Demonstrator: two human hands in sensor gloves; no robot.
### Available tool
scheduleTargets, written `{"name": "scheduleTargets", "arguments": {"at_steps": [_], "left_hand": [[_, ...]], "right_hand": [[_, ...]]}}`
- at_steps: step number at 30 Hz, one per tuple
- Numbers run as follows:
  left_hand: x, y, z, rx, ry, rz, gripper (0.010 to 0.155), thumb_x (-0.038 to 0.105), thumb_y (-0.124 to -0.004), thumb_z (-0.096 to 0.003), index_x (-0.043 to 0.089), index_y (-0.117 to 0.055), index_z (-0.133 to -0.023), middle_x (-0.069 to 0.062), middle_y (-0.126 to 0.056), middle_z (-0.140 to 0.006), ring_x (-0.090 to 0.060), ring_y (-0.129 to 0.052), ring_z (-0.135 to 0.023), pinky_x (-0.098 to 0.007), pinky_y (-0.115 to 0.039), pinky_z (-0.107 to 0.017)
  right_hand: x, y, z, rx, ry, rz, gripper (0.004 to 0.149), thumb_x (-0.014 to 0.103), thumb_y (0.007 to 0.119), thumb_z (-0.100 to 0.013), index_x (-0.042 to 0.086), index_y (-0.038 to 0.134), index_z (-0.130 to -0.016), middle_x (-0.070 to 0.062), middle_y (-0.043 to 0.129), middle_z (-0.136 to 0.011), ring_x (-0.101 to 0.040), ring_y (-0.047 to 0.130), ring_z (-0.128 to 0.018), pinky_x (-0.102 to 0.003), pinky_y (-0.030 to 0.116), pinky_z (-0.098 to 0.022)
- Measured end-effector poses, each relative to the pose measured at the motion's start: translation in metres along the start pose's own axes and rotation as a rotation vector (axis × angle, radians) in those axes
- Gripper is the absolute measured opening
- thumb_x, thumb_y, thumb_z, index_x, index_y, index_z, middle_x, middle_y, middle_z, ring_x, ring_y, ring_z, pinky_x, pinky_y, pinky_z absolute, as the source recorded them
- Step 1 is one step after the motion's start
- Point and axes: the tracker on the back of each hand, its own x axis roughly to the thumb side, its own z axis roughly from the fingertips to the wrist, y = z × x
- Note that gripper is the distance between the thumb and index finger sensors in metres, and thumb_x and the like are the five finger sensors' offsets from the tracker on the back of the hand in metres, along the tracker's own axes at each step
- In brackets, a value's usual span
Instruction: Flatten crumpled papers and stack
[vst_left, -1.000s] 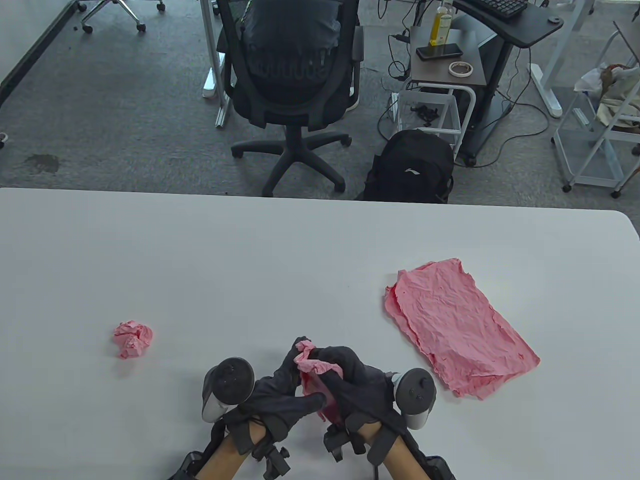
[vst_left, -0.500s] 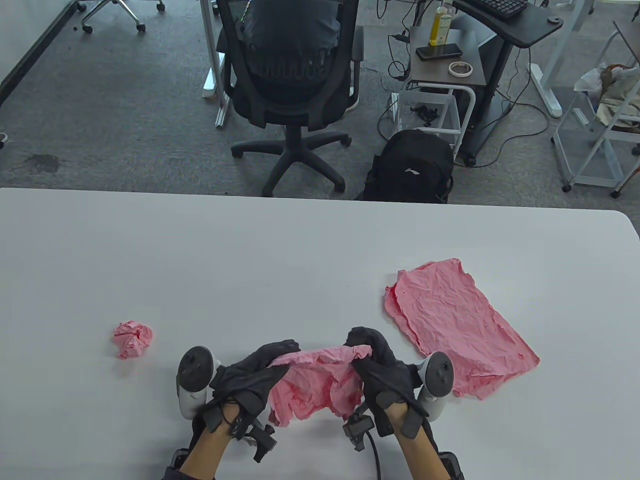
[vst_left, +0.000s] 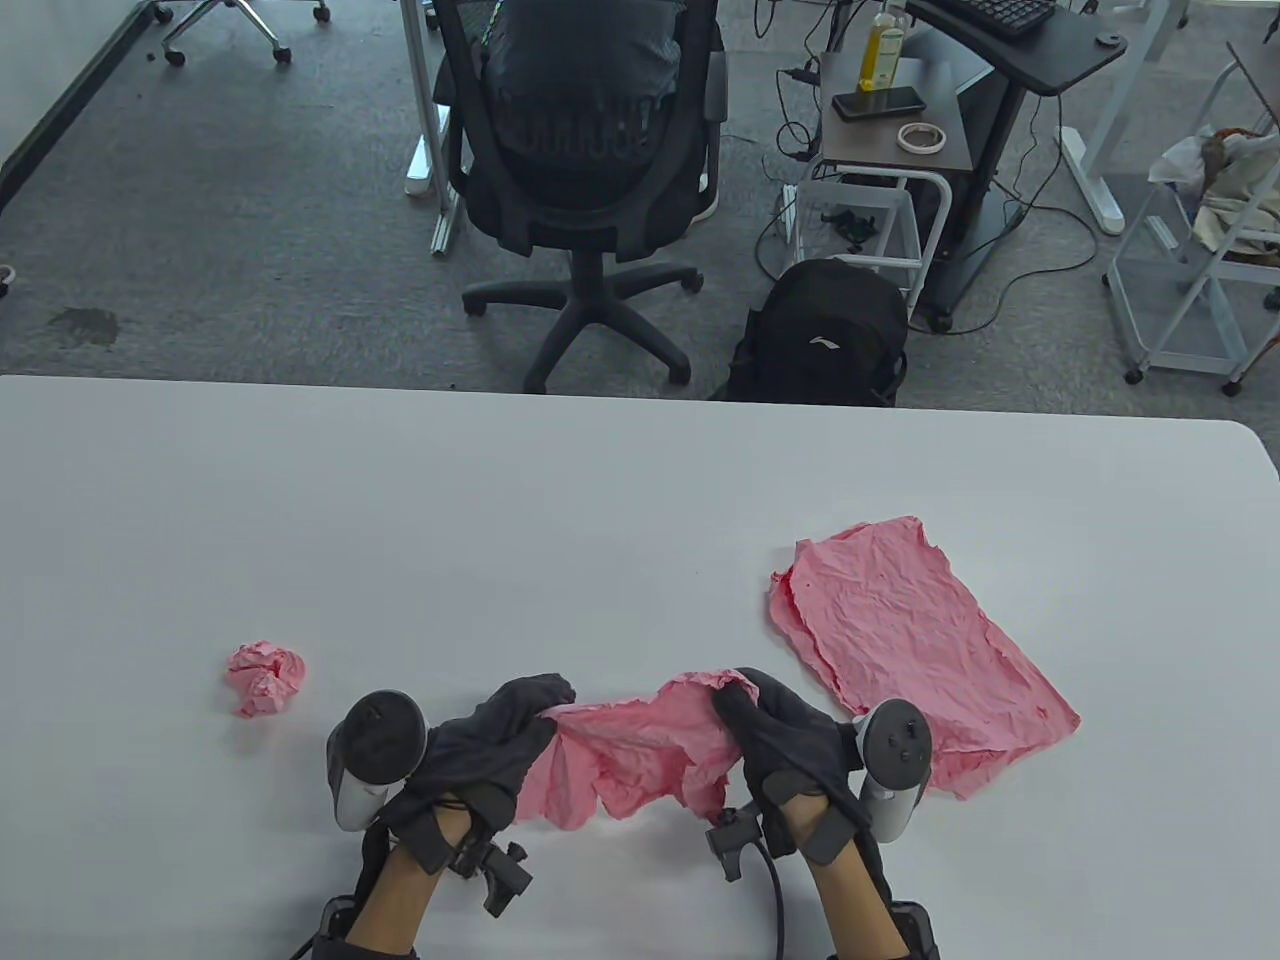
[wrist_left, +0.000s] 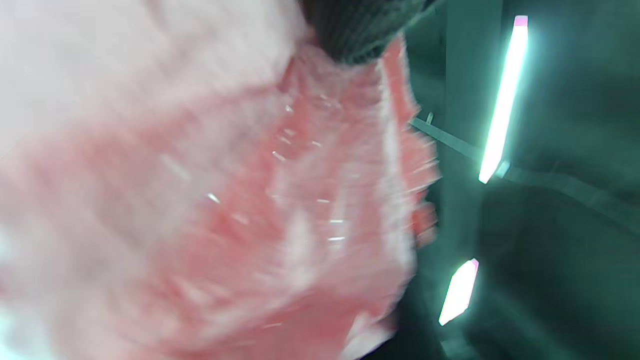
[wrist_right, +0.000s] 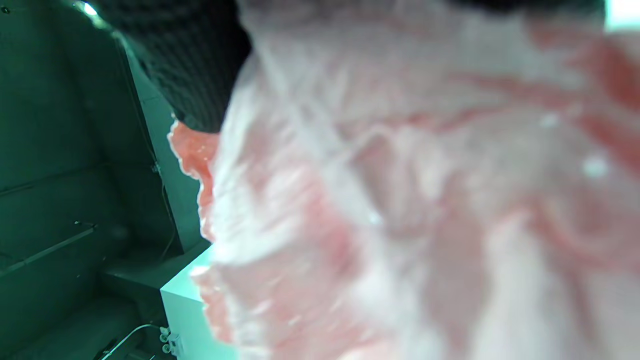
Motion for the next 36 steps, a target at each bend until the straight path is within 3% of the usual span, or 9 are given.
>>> {"name": "scheduleTargets", "arguments": {"at_steps": [2, 6, 13, 16, 18, 22, 29, 34, 36], "left_hand": [[0.001, 0.001, 0.000, 0.001, -0.027, 0.038, 0.045, 0.031, -0.075, -0.0531, 0.019, -0.077, -0.096, -0.013, -0.092, -0.080, -0.036, -0.104, -0.063, -0.055, -0.082, -0.051], [0.011, 0.003, -0.002, -0.109, -0.075, -0.371, 0.048, 0.036, -0.080, -0.0514, 0.019, -0.079, -0.096, -0.004, -0.096, -0.065, -0.023, -0.104, -0.042, -0.048, -0.084, -0.043], [0.007, 0.001, -0.002, -0.277, 0.048, -0.594, 0.048, 0.032, -0.084, -0.0499, 0.018, -0.081, -0.096, -0.008, -0.085, -0.080, -0.029, -0.095, -0.060, -0.055, -0.073, -0.059], [0.004, 0.014, 0.000, -0.161, 0.060, -0.554, 0.044, 0.034, -0.081, -0.0505, 0.022, -0.083, -0.093, -0.011, -0.077, -0.095, -0.036, -0.091, -0.081, -0.059, -0.069, -0.064], [0.001, 0.025, 0.003, -0.095, 0.060, -0.288, 0.045, 0.032, -0.079, -0.0521, 0.021, -0.080, -0.095, -0.017, -0.069, -0.105, -0.047, -0.078, -0.095, -0.065, -0.064, -0.066], [-0.004, 0.045, 0.008, 0.021, 0.040, 0.010, 0.046, 0.028, -0.083, -0.0509, 0.016, -0.081, -0.095, -0.009, -0.098, -0.073, -0.033, -0.107, -0.057, -0.053, -0.083, -0.050], [-0.004, 0.064, 0.013, 0.073, 0.161, -0.440, 0.046, 0.044, -0.086, -0.0484, 0.014, -0.092, -0.084, 0.002, -0.106, -0.045, -0.015, -0.111, -0.022, -0.040, -0.092, -0.033], [-0.014, 0.079, 0.023, 0.241, 0.245, -0.345, 0.045, 0.033, -0.086, -0.0497, 0.011, -0.087, -0.089, -0.008, -0.102, -0.062, -0.029, -0.109, -0.043, -0.051, -0.084, -0.046], [-0.009, 0.076, 0.024, 0.305, 0.236, -0.545, 0.051, 0.031, -0.086, -0.0494, 0.011, -0.079, -0.096, -0.013, -0.094, -0.076, -0.036, -0.103, -0.058, -0.056, -0.077, -0.053]], "right_hand": [[0.001, -0.001, 0.000, -0.011, -0.018, 0.031, 0.042, 0.040, 0.081, -0.048, 0.008, 0.091, -0.072, -0.006, 0.096, -0.042, -0.036, 0.099, -0.046, -0.057, 0.078, -0.039], [0.003, -0.008, 0.000, -0.053, -0.030, 0.031, 0.040, 0.039, 0.079, -0.049, 0.012, 0.088, -0.078, -0.007, 0.097, -0.053, -0.039, 0.097, -0.054, -0.058, 0.077, -0.042], [-0.007, -0.007, -0.004, 0.055, 0.019, -0.209, 0.039, 0.029, 0.076, -0.051, 0.017, 0.078, -0.088, -0.013, 0.097, -0.070, -0.038, 0.100, -0.055, -0.054, 0.081, -0.040], [-0.009, -0.012, -0.004, 0.021, 0.059, -0.199, 0.040, 0.027, 0.076, -0.050, 0.014, 0.075, -0.088, -0.012, 0.096, -0.068, -0.034, 0.103, -0.049, -0.051, 0.084, -0.035], [-0.011, -0.016, -0.004, -0.005, 0.084, -0.126, 0.041, 0.027, 0.077, -0.050, 0.012, 0.075, -0.088, -0.012, 0.097, -0.066, -0.030, 0.107, -0.039, -0.046, 0.089, -0.026], [-0.017, -0.021, -0.003, -0.044, 0.156, -0.143, 0.041, 0.025, 0.078, -0.049, 0.009, 0.076, -0.086, -0.015, 0.101, -0.061, -0.024, 0.112, -0.024, -0.037, 0.094, -0.012], [-0.029, -0.014, -0.002, 0.066, 0.346, -0.008, 0.041, 0.023, 0.080, -0.048, 0.005, 0.076, -0.085, -0.015, 0.103, -0.050, -0.016, 0.109, -0.005, -0.032, 0.091, 0.001], [-0.029, -0.017, -0.001, 0.035, 0.400, 0.206, 0.041, 0.022, 0.081, -0.047, 0.004, 0.077, -0.084, -0.016, 0.103, -0.049, -0.014, 0.107, 0.000, -0.031, 0.090, 0.005], [-0.030, -0.014, -0.001, 0.015, 0.401, 0.276, 0.042, 0.023, 0.081, -0.048, 0.003, 0.076, -0.084, -0.017, 0.103, -0.050, -0.016, 0.108, 0.000, -0.032, 0.090, 0.004]]}}
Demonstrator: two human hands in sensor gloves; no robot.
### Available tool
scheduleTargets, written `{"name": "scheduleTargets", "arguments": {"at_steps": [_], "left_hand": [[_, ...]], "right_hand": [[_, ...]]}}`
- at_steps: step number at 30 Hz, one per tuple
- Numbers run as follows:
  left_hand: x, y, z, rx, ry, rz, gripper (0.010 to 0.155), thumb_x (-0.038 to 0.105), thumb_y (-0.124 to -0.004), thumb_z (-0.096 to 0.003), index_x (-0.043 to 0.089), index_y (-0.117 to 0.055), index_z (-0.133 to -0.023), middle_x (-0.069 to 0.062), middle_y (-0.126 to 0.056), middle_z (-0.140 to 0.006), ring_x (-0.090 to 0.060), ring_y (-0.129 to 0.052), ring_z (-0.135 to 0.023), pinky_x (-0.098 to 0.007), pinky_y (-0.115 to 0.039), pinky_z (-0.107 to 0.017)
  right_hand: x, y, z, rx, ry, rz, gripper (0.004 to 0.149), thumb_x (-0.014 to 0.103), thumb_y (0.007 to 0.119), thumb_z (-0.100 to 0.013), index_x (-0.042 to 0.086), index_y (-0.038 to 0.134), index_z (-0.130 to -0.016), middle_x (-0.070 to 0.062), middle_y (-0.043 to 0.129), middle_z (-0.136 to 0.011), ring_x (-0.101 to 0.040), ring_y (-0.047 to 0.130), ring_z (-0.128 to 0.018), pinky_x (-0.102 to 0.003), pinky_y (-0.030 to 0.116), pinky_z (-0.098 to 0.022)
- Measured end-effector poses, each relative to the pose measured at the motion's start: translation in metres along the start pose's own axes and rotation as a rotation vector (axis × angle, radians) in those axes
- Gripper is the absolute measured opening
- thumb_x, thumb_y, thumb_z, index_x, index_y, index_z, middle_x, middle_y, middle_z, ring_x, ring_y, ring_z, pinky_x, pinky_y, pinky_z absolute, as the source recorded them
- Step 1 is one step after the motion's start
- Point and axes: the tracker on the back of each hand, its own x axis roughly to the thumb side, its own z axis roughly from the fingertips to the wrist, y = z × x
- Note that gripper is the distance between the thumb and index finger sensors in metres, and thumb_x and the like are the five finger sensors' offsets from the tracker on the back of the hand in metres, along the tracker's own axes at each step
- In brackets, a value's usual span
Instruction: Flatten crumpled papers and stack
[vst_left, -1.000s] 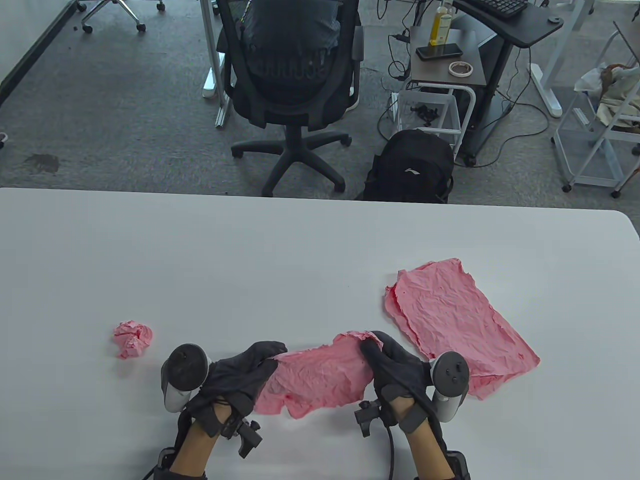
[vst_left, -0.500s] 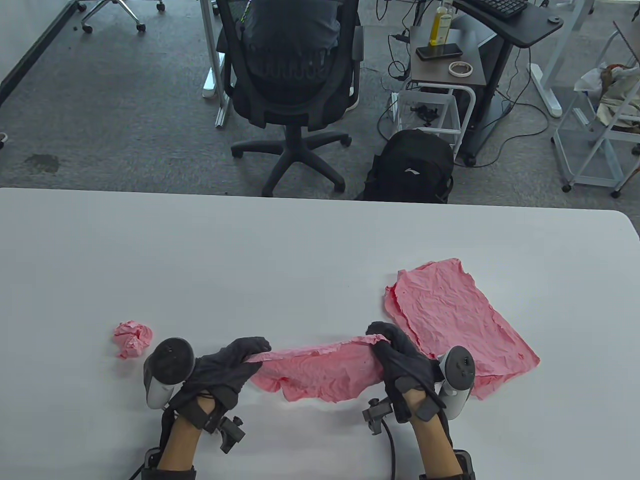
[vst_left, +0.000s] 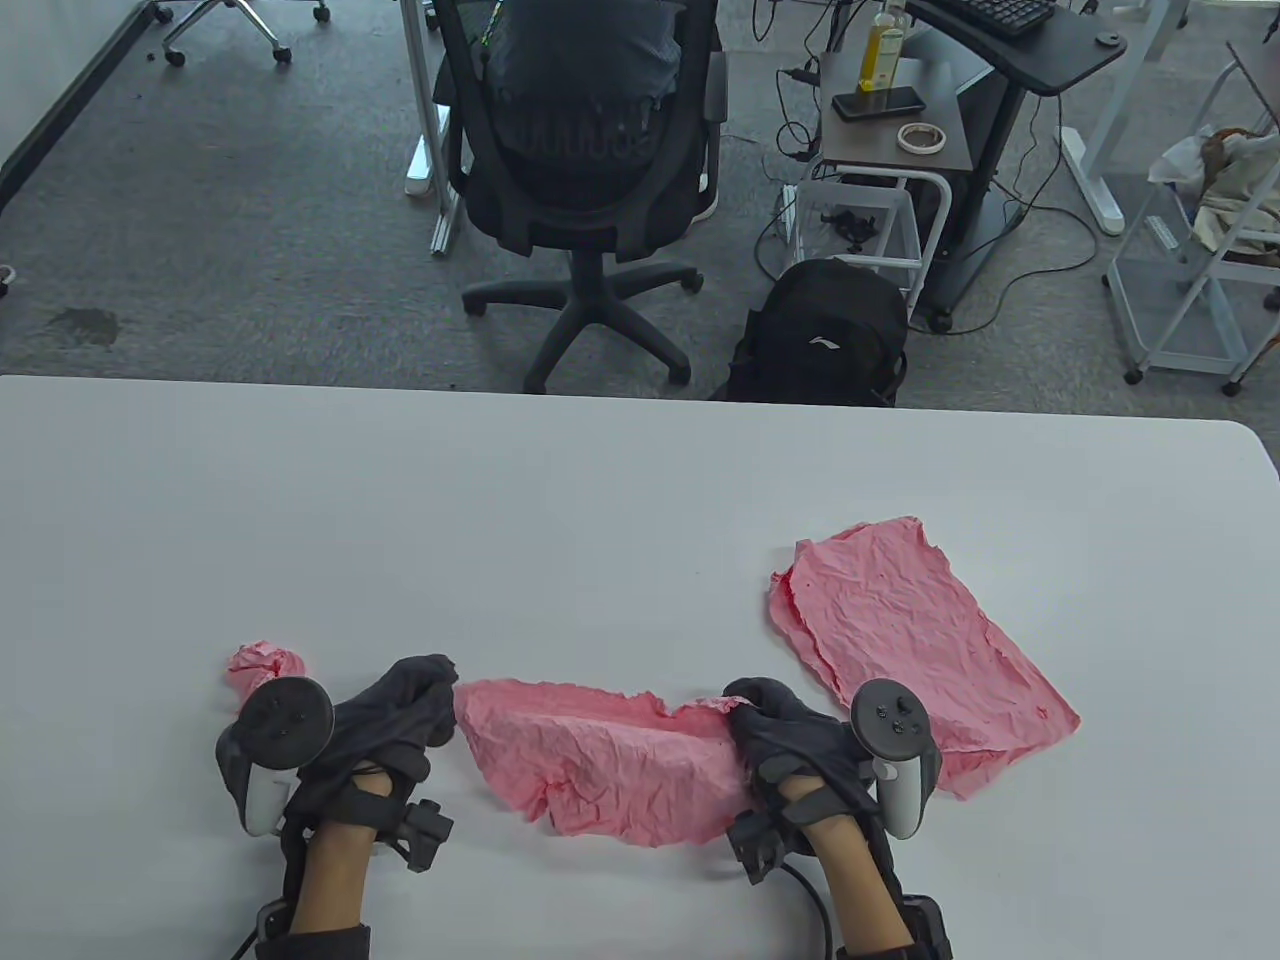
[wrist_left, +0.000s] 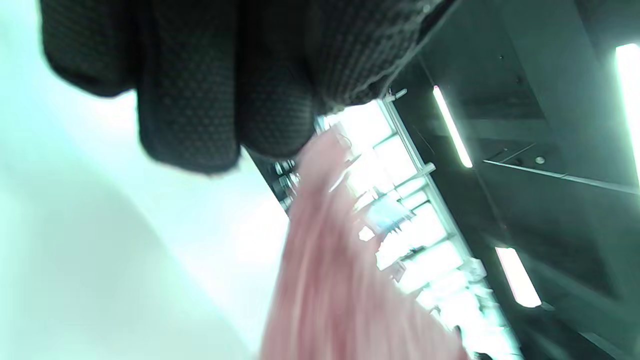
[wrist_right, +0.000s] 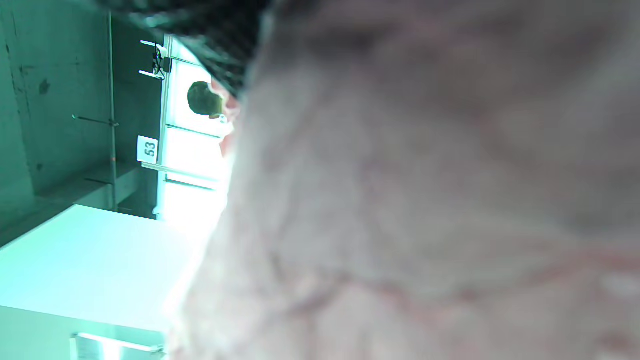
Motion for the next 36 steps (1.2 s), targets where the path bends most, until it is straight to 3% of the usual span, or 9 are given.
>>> {"name": "scheduleTargets", "arguments": {"at_steps": [3, 7, 12, 16, 20, 25, 29, 31, 36], "left_hand": [[0.024, -0.015, 0.001, -0.090, -0.215, -0.218, 0.053, 0.034, -0.086, -0.0493, 0.021, -0.077, -0.100, -0.009, -0.083, -0.095, -0.039, -0.091, -0.083, -0.060, -0.068, -0.064], [0.057, -0.060, 0.005, -0.352, -0.402, -0.245, 0.051, 0.037, -0.087, -0.0485, 0.020, -0.083, -0.096, -0.010, -0.089, -0.092, -0.039, -0.093, -0.082, -0.062, -0.067, -0.065], [0.056, -0.096, 0.008, -0.648, -0.315, -0.551, 0.061, 0.048, -0.086, -0.0485, 0.023, -0.075, -0.103, -0.008, -0.076, -0.104, -0.039, -0.075, -0.097, -0.066, -0.056, -0.071], [0.052, -0.095, 0.007, -0.578, -0.303, -0.627, 0.063, 0.050, -0.087, -0.0465, 0.023, -0.077, -0.102, -0.011, -0.072, -0.106, -0.042, -0.072, -0.100, -0.067, -0.055, -0.071], [0.042, -0.093, 0.006, -0.638, -0.229, -0.573, 0.067, 0.048, -0.086, -0.0473, 0.022, -0.069, -0.107, -0.012, -0.056, -0.113, -0.043, -0.056, -0.107, -0.067, -0.047, -0.074], [0.031, -0.083, 0.003, -0.620, -0.171, -0.434, 0.056, 0.047, -0.078, -0.0510, 0.015, -0.082, -0.097, -0.013, -0.059, -0.112, -0.045, -0.053, -0.109, -0.068, -0.045, -0.074], [0.025, -0.078, 0.000, -0.593, -0.147, -0.427, 0.051, 0.045, -0.078, -0.0513, 0.014, -0.085, -0.092, -0.012, -0.062, -0.110, -0.043, -0.054, -0.109, -0.068, -0.045, -0.074], [0.026, -0.080, -0.001, -0.614, -0.160, -0.463, 0.053, 0.046, -0.083, -0.0491, 0.014, -0.083, -0.092, -0.011, -0.061, -0.110, -0.042, -0.055, -0.108, -0.067, -0.046, -0.074], [0.030, -0.085, 0.003, -0.711, -0.159, -0.619, 0.078, 0.054, -0.090, -0.0435, 0.024, -0.058, -0.108, -0.008, -0.044, -0.116, -0.040, -0.044, -0.113, -0.068, -0.042, -0.076]], "right_hand": [[0.004, 0.005, 0.001, -0.014, -0.014, 0.071, 0.042, 0.023, 0.081, -0.048, 0.003, 0.076, -0.085, -0.019, 0.102, -0.055, -0.020, 0.109, -0.007, -0.035, 0.090, 0.000], [0.015, 0.001, 0.004, -0.105, -0.119, 0.263, 0.042, 0.025, 0.080, -0.048, 0.005, 0.076, -0.085, -0.018, 0.103, -0.056, -0.021, 0.110, -0.010, -0.035, 0.091, -0.002], [0.022, -0.009, 0.008, -0.208, -0.206, 0.420, 0.044, 0.024, 0.080, -0.048, 0.005, 0.074, -0.088, -0.020, 0.100, -0.063, -0.029, 0.109, -0.021, -0.042, 0.090, -0.011], [0.046, -0.003, 0.024, -0.276, -0.432, 0.605, 0.050, 0.024, 0.082, -0.049, 0.012, 0.069, -0.095, -0.025, 0.080, -0.089, -0.049, 0.092, -0.062, -0.060, 0.076, -0.042], [0.069, 0.048, 0.041, -0.027, -0.678, 0.678, 0.040, 0.021, 0.084, -0.048, 0.014, 0.083, -0.087, -0.021, 0.085, -0.088, -0.050, 0.087, -0.071, -0.064, 0.070, -0.049], [0.047, 0.091, 0.026, 0.246, -0.401, 1.152, 0.041, 0.027, 0.084, -0.046, 0.018, 0.085, -0.086, -0.017, 0.090, -0.085, -0.049, 0.082, -0.079, -0.067, 0.064, -0.055], [0.033, 0.076, 0.018, 0.271, -0.251, 1.011, 0.051, 0.026, 0.092, -0.042, 0.018, 0.080, -0.091, -0.017, 0.075, -0.092, -0.047, 0.067, -0.087, -0.069, 0.058, -0.057], [0.028, 0.070, 0.017, 0.381, -0.132, 1.036, 0.059, 0.030, 0.089, -0.045, 0.024, 0.066, -0.099, -0.014, 0.059, -0.101, -0.043, 0.052, -0.096, -0.068, 0.050, -0.062], [0.020, 0.054, 0.011, 0.400, -0.058, 0.979, 0.074, 0.035, 0.091, -0.042, 0.023, 0.052, -0.105, -0.014, 0.039, -0.110, -0.045, 0.037, -0.100, -0.064, 0.046, -0.065]]}}
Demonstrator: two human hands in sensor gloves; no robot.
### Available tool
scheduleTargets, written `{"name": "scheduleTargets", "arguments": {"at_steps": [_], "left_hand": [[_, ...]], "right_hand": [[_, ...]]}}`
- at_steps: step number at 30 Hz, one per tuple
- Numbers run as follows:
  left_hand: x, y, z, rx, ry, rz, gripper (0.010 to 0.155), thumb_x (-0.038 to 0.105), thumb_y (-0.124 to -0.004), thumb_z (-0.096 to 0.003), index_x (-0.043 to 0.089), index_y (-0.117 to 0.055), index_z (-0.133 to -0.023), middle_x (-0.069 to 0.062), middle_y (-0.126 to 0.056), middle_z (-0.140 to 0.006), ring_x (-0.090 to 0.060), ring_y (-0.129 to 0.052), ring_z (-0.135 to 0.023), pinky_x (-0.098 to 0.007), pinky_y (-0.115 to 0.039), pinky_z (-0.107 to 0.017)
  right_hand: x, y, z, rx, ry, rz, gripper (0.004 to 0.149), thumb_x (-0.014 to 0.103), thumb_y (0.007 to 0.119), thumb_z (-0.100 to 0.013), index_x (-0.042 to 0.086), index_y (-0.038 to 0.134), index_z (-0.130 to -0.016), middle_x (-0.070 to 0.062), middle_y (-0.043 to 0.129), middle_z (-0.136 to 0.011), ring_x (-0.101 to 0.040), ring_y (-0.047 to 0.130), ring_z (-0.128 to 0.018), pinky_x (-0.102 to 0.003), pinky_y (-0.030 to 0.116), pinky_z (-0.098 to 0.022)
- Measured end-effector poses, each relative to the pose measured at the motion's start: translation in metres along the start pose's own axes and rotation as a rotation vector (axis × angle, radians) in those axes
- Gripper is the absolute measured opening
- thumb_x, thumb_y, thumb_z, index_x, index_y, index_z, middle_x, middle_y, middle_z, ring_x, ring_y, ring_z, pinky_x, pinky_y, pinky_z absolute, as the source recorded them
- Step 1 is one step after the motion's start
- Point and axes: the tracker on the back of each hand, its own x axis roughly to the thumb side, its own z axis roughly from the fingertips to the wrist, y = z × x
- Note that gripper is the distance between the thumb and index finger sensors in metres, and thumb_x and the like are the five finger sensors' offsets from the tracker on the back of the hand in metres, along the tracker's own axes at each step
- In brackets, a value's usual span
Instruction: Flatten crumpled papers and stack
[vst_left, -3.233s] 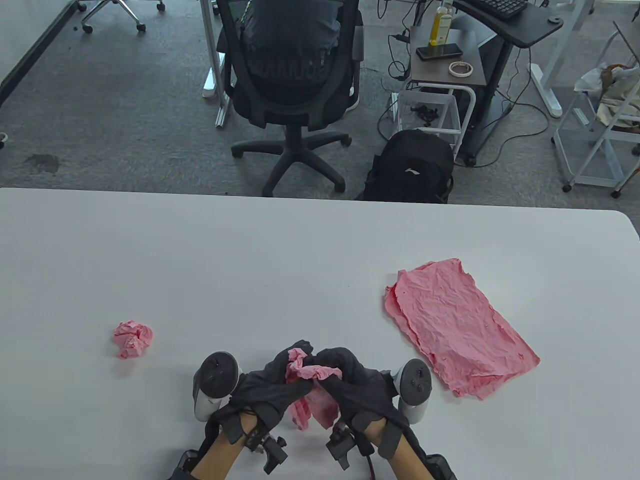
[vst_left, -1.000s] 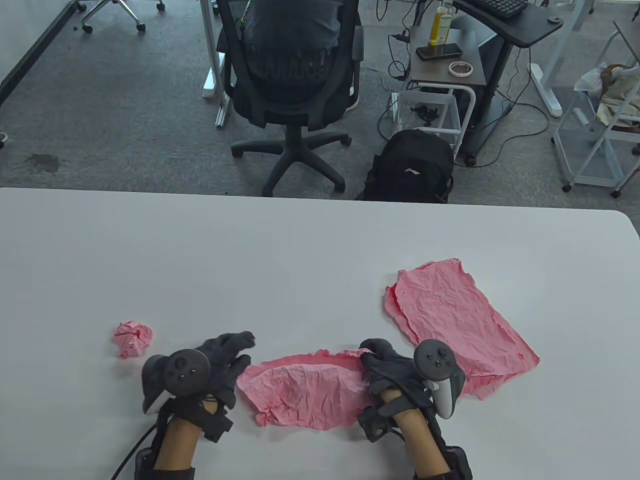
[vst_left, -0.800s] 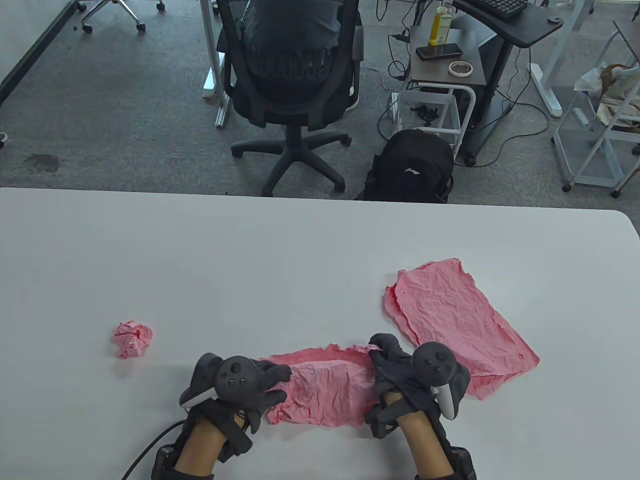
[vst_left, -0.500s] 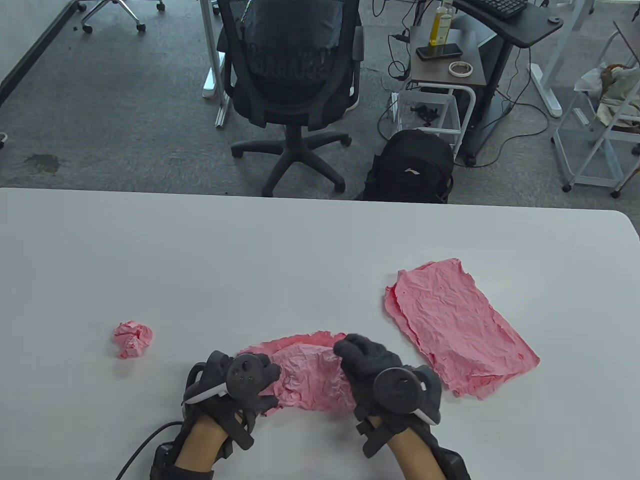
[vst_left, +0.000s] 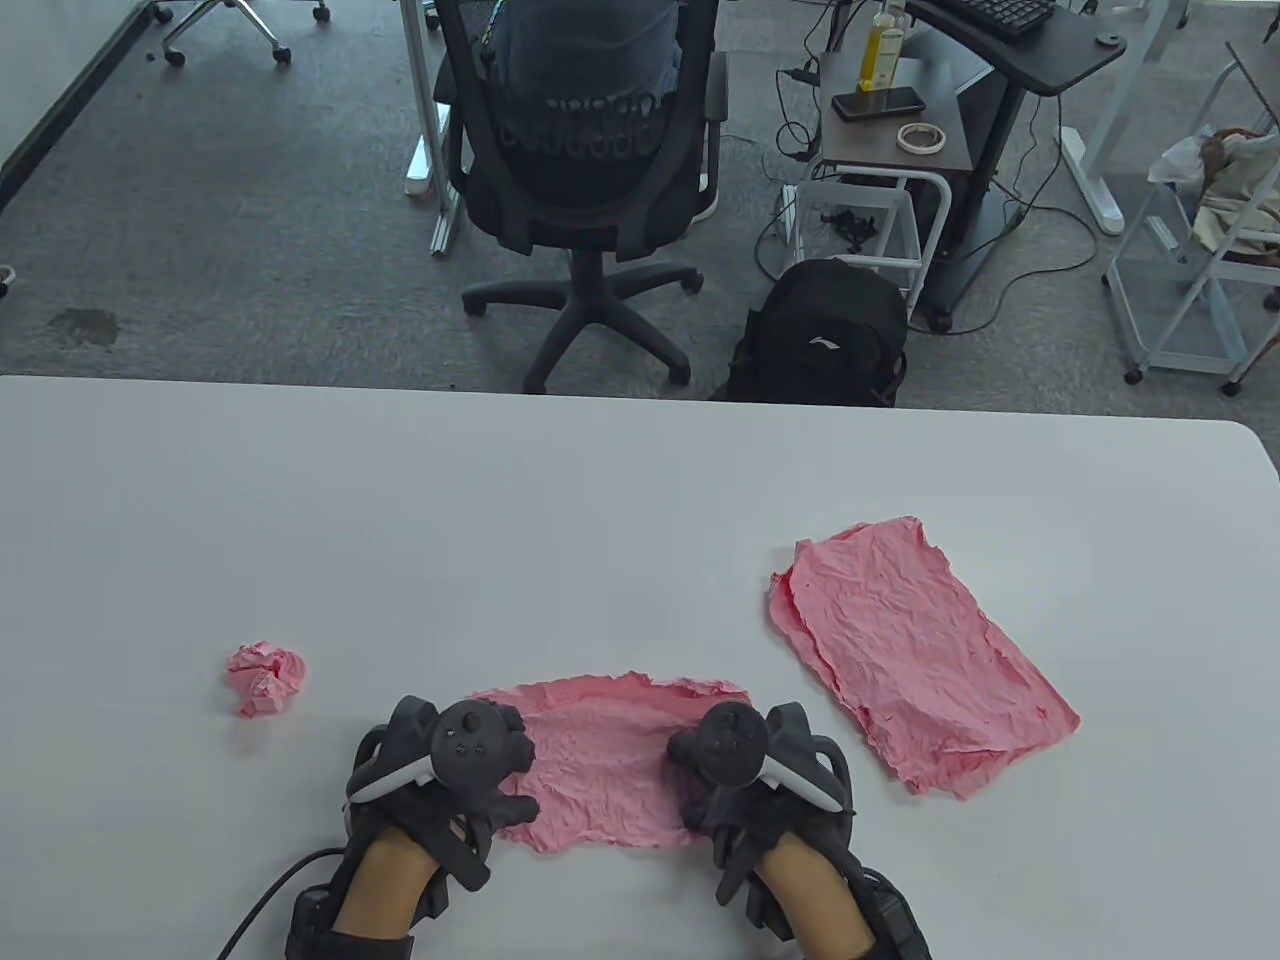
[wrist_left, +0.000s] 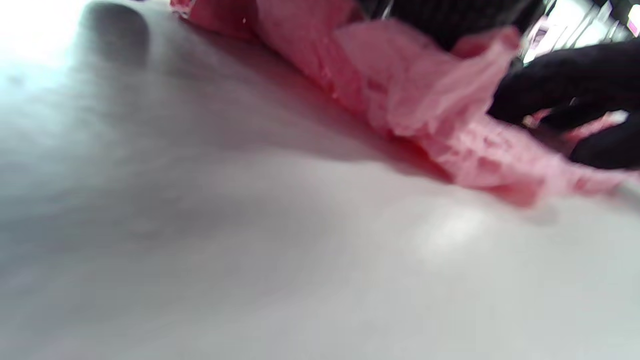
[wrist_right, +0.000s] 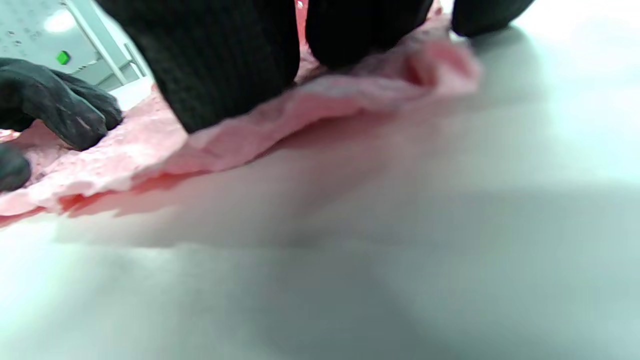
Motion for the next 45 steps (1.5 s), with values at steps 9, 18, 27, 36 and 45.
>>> {"name": "scheduleTargets", "arguments": {"at_steps": [9, 18, 27, 36, 45], "left_hand": [[-0.008, -0.007, 0.001, -0.148, 0.023, 0.075, 0.099, 0.058, -0.091, -0.0406, 0.026, -0.034, -0.115, -0.006, -0.018, -0.117, -0.038, -0.014, -0.114, -0.067, -0.022, -0.077], [0.006, -0.010, -0.005, -0.202, -0.020, 0.045, 0.103, 0.059, -0.092, -0.0385, 0.026, -0.030, -0.114, -0.008, -0.011, -0.116, -0.040, -0.010, -0.112, -0.070, -0.020, -0.075], [0.007, -0.012, -0.004, -0.207, -0.007, 0.050, 0.103, 0.059, -0.091, -0.0387, 0.027, -0.028, -0.114, -0.007, -0.010, -0.115, -0.039, -0.008, -0.112, -0.069, -0.019, -0.075], [0.005, -0.011, -0.004, -0.219, 0.038, 0.051, 0.106, 0.061, -0.091, -0.0375, 0.027, -0.026, -0.113, -0.008, -0.007, -0.114, -0.040, -0.006, -0.110, -0.068, -0.019, -0.075], [-0.004, -0.012, -0.002, -0.196, 0.061, 0.093, 0.104, 0.061, -0.088, -0.0388, 0.027, -0.024, -0.114, -0.008, -0.006, -0.113, -0.039, -0.004, -0.110, -0.067, -0.015, -0.075]], "right_hand": [[-0.035, -0.011, 0.005, 0.034, 0.100, -0.073, 0.083, 0.036, 0.093, -0.041, 0.021, 0.044, -0.106, -0.017, 0.024, -0.114, -0.047, 0.022, -0.101, -0.065, 0.035, -0.067], [0.060, 0.006, 0.004, -0.164, -0.276, 0.175, 0.062, 0.035, 0.081, -0.047, 0.019, 0.060, -0.103, -0.022, 0.049, -0.112, -0.051, 0.046, -0.099, -0.068, 0.048, -0.063], [-0.023, 0.002, -0.024, 0.034, 0.057, -0.124, 0.072, 0.045, 0.075, -0.049, 0.028, 0.034, -0.106, -0.005, 0.015, -0.113, -0.035, 0.011, -0.102, -0.059, 0.018, -0.069], [0.000, -0.004, -0.003, -0.107, -0.131, -0.028, 0.068, 0.034, 0.078, -0.049, 0.018, 0.044, -0.106, -0.015, 0.022, -0.113, -0.044, 0.015, -0.101, -0.065, 0.024, -0.068], [0.049, 0.028, -0.015, 0.100, -0.296, 0.048, 0.063, 0.013, 0.067, -0.046, 0.021, 0.042, -0.103, -0.015, 0.022, -0.111, -0.044, 0.020, -0.099, -0.058, 0.031, -0.067]]}}
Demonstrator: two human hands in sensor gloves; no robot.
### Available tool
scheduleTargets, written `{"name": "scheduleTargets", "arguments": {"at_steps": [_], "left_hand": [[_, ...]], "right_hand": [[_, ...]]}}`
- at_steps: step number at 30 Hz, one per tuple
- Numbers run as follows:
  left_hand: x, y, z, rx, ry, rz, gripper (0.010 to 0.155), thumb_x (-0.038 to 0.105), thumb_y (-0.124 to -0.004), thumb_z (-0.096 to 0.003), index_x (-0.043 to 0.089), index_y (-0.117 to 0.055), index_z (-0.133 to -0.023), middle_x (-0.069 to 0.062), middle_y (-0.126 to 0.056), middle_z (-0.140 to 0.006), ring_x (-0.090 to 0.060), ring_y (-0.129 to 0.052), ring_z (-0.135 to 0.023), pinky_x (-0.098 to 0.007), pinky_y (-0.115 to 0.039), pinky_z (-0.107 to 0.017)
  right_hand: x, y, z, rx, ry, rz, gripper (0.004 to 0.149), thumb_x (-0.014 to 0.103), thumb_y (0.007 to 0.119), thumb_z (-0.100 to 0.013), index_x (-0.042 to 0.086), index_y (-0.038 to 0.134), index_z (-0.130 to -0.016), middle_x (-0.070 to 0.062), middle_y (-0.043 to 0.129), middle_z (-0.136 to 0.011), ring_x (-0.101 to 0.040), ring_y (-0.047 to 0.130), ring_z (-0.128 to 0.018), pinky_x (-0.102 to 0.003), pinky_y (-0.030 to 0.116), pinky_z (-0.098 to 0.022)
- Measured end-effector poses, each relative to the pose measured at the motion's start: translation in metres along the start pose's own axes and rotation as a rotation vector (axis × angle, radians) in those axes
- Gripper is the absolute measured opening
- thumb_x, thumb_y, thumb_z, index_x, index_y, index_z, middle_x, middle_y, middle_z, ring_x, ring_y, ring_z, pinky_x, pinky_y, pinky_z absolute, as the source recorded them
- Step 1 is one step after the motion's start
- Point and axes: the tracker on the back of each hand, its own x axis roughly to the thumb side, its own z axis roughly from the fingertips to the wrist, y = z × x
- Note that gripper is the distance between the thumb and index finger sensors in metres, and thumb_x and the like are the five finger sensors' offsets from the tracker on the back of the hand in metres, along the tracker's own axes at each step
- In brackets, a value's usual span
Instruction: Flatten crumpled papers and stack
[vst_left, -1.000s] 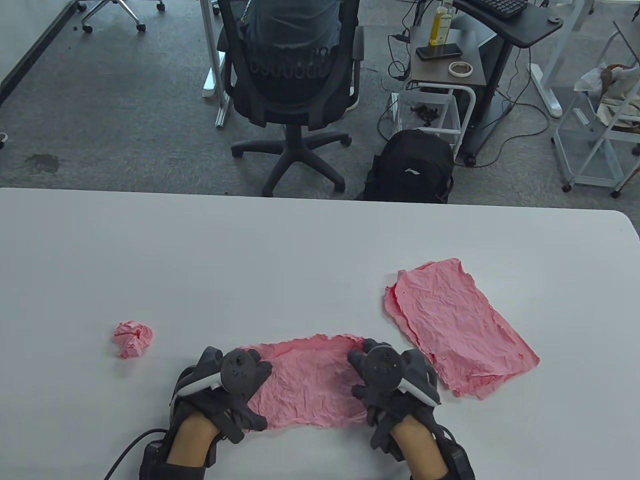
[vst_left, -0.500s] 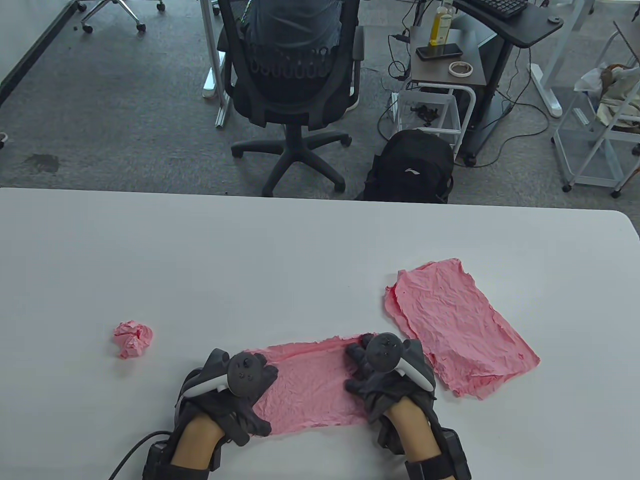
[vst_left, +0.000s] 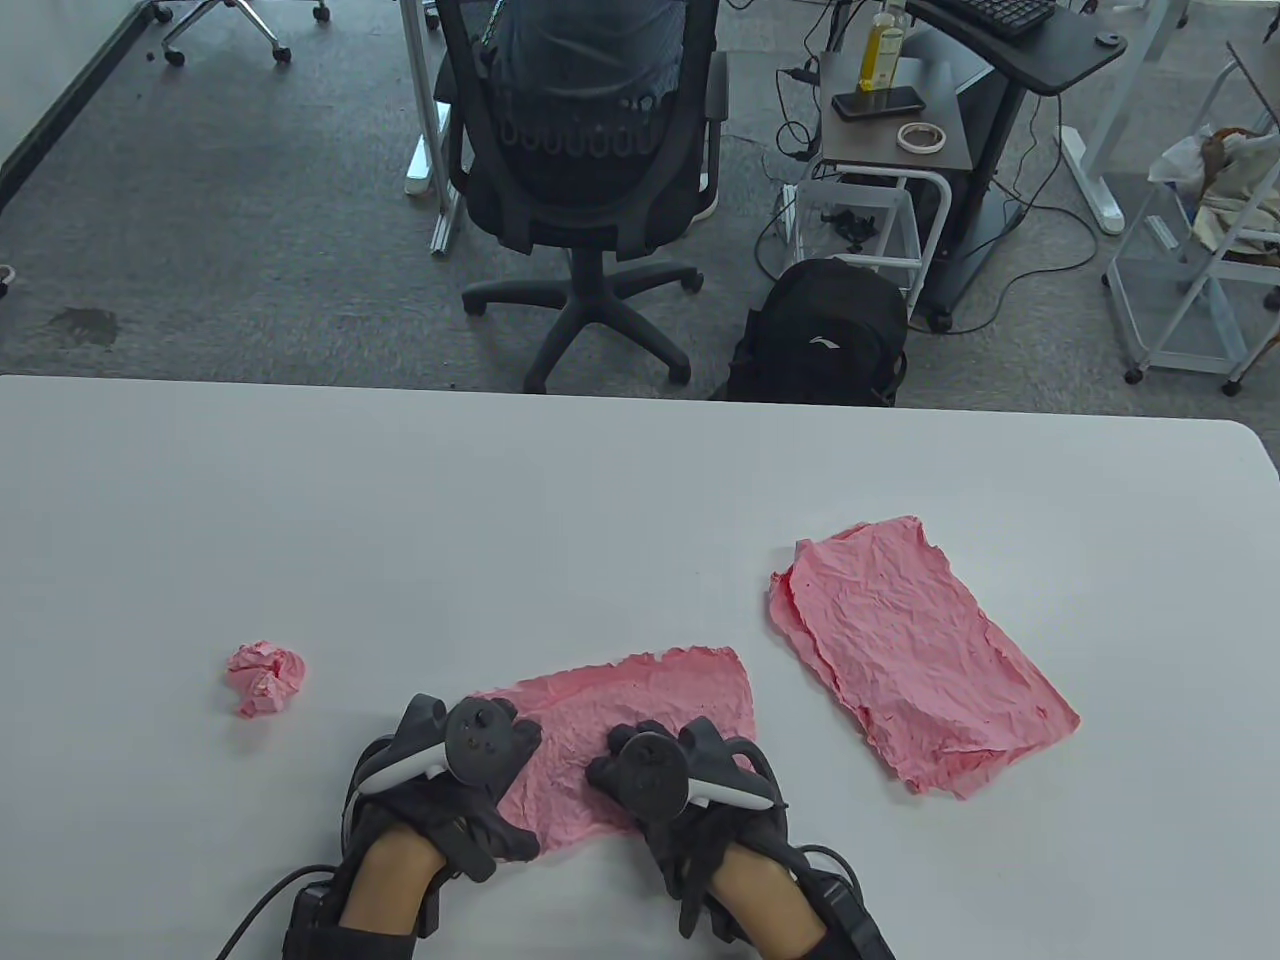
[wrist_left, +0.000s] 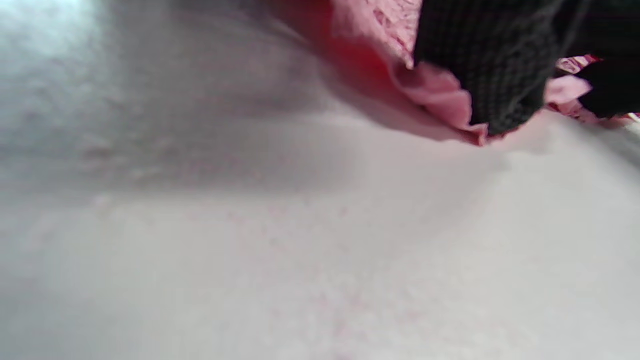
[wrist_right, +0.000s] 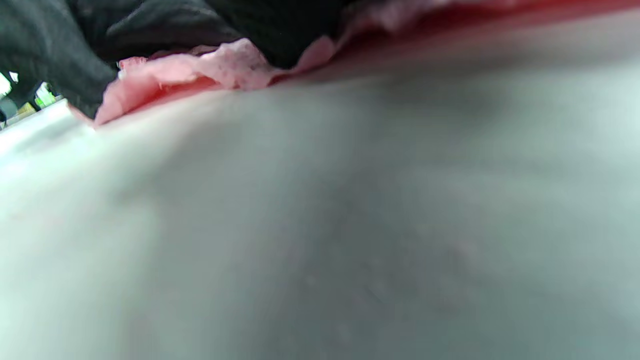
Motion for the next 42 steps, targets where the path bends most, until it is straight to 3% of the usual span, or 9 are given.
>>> {"name": "scheduleTargets", "arguments": {"at_steps": [8, 12, 16, 20, 25, 28, 31, 35, 42], "left_hand": [[-0.001, -0.001, 0.001, -0.004, 0.013, 0.006, 0.104, 0.062, -0.088, -0.0389, 0.029, -0.024, -0.113, -0.007, -0.005, -0.113, -0.039, -0.003, -0.110, -0.068, -0.015, -0.074], [-0.003, -0.001, 0.003, -0.009, 0.044, 0.004, 0.105, 0.065, -0.087, -0.0385, 0.029, -0.022, -0.113, -0.008, -0.002, -0.112, -0.040, -0.002, -0.109, -0.068, -0.014, -0.074], [-0.002, 0.000, 0.003, 0.004, 0.034, -0.003, 0.107, 0.065, -0.086, -0.0391, 0.026, -0.020, -0.113, -0.008, 0.005, -0.109, -0.041, 0.002, -0.107, -0.069, -0.013, -0.073], [0.008, 0.006, 0.008, 0.054, 0.022, -0.088, 0.103, 0.060, -0.086, -0.0420, 0.026, -0.019, -0.113, -0.008, 0.004, -0.110, -0.042, 0.001, -0.108, -0.070, -0.012, -0.073], [0.014, 0.000, 0.004, 0.006, 0.000, -0.065, 0.099, 0.056, -0.087, -0.0418, 0.024, -0.025, -0.113, -0.009, -0.010, -0.114, -0.041, -0.009, -0.110, -0.070, -0.018, -0.073], [0.006, 0.000, 0.003, -0.007, 0.008, 0.000, 0.099, 0.056, -0.088, -0.0407, 0.026, -0.026, -0.113, -0.007, -0.008, -0.113, -0.040, -0.007, -0.110, -0.069, -0.018, -0.074], [0.003, -0.001, 0.004, -0.006, 0.014, 0.001, 0.100, 0.057, -0.088, -0.0401, 0.027, -0.026, -0.113, -0.006, -0.007, -0.113, -0.037, -0.007, -0.110, -0.068, -0.017, -0.074], [0.002, 0.000, 0.003, -0.011, 0.028, -0.007, 0.102, 0.059, -0.088, -0.0391, 0.028, -0.025, -0.113, -0.008, -0.005, -0.112, -0.040, -0.006, -0.109, -0.068, -0.017, -0.074], [-0.001, 0.000, 0.004, -0.017, 0.033, 0.003, 0.105, 0.062, -0.089, -0.0379, 0.029, -0.022, -0.112, -0.008, -0.004, -0.112, -0.039, -0.004, -0.109, -0.068, -0.015, -0.074]], "right_hand": [[-0.067, -0.019, 0.033, -0.029, 0.293, -0.260, 0.068, 0.009, 0.072, -0.044, 0.018, 0.039, -0.103, -0.011, 0.016, -0.110, -0.039, 0.011, -0.098, -0.054, 0.024, -0.067], [-0.081, -0.024, 0.044, -0.046, 0.383, -0.258, 0.073, 0.023, 0.080, -0.046, 0.018, 0.037, -0.104, -0.011, 0.016, -0.110, -0.040, 0.012, -0.098, -0.056, 0.025, -0.067], [-0.081, -0.029, 0.046, -0.131, 0.336, -0.234, 0.073, 0.026, 0.085, -0.045, 0.012, 0.042, -0.104, -0.019, 0.023, -0.110, -0.048, 0.019, -0.097, -0.061, 0.029, -0.066], [-0.053, -0.036, 0.039, -0.313, 0.143, -0.143, 0.067, 0.022, 0.085, -0.044, 0.007, 0.054, -0.101, -0.024, 0.042, -0.108, -0.052, 0.037, -0.096, -0.064, 0.042, -0.064], [-0.007, -0.013, 0.018, -0.140, 0.004, 0.002, 0.064, 0.020, 0.081, -0.045, 0.009, 0.054, -0.101, -0.024, 0.043, -0.109, -0.052, 0.040, -0.096, -0.064, 0.044, -0.064], [-0.014, -0.008, 0.013, 0.030, 0.097, -0.039, 0.066, 0.020, 0.076, -0.047, 0.017, 0.041, -0.104, -0.016, 0.023, -0.110, -0.045, 0.022, -0.098, -0.058, 0.034, -0.067], [-0.040, -0.015, 0.025, -0.007, 0.242, -0.169, 0.069, 0.013, 0.078, -0.044, 0.015, 0.042, -0.103, -0.015, 0.021, -0.110, -0.043, 0.018, -0.097, -0.056, 0.031, -0.067], [-0.074, -0.024, 0.044, -0.011, 0.375, -0.260, 0.075, 0.015, 0.082, -0.043, 0.016, 0.038, -0.104, -0.013, 0.016, -0.110, -0.042, 0.012, -0.097, -0.056, 0.028, -0.066], [-0.084, -0.030, 0.053, -0.046, 0.408, -0.242, 0.077, 0.022, 0.086, -0.043, 0.015, 0.038, -0.104, -0.016, 0.017, -0.110, -0.044, 0.014, -0.097, -0.061, 0.027, -0.066]]}}
